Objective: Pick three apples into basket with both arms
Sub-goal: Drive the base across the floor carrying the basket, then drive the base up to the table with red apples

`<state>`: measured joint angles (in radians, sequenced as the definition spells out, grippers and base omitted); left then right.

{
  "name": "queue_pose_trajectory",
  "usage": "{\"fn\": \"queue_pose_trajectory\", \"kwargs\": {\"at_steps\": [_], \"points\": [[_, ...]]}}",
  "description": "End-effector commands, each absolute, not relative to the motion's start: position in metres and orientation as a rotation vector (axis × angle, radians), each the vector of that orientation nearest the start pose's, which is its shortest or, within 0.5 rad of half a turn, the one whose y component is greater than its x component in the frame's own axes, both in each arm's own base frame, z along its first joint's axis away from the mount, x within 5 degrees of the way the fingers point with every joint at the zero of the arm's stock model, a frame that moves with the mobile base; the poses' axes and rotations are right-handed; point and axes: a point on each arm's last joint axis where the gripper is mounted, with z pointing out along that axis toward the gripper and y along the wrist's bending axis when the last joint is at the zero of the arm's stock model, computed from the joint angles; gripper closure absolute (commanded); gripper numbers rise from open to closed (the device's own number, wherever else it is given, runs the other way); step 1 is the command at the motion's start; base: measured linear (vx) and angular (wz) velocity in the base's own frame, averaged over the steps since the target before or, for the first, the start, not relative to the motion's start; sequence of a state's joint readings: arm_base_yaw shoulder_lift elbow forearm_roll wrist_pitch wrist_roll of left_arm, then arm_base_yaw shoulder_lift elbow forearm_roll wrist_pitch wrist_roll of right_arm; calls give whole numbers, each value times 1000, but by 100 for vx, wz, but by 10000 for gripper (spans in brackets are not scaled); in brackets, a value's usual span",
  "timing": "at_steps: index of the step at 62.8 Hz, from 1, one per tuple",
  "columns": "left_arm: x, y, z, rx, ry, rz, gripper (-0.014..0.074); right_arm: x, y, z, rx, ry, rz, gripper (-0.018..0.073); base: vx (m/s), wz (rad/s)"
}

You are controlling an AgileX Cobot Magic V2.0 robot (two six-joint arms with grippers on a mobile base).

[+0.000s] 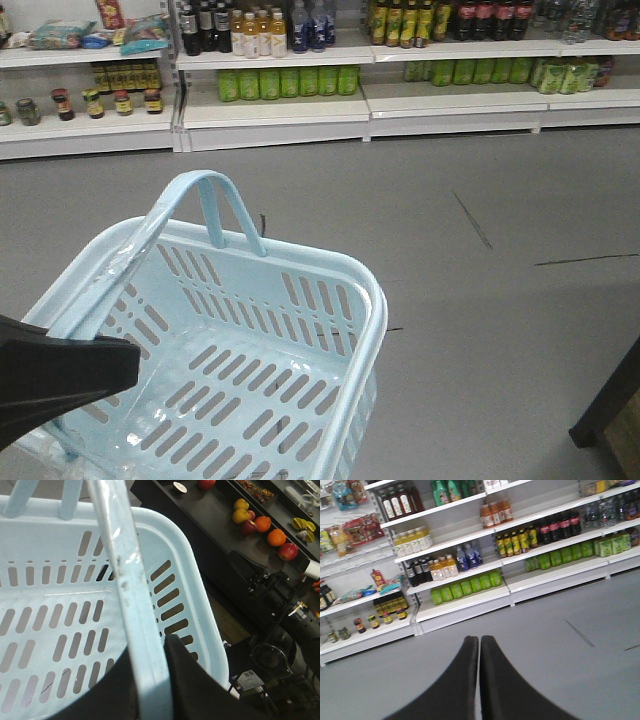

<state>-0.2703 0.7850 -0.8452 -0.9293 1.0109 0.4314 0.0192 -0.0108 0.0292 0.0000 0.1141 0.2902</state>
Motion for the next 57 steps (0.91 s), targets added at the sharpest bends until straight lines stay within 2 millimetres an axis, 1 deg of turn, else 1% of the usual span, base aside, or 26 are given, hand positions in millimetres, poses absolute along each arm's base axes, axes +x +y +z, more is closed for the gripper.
{"fn": "queue_pose_trajectory", "kwargs": {"at_steps": [1, 57], "points": [[105, -95, 387, 475, 2028, -1130, 604, 57, 1, 196, 207, 1539, 229, 564, 20, -45], [105, -95, 387, 475, 2028, -1130, 603, 57, 1, 196, 207, 1539, 229, 564, 17, -58]]}}
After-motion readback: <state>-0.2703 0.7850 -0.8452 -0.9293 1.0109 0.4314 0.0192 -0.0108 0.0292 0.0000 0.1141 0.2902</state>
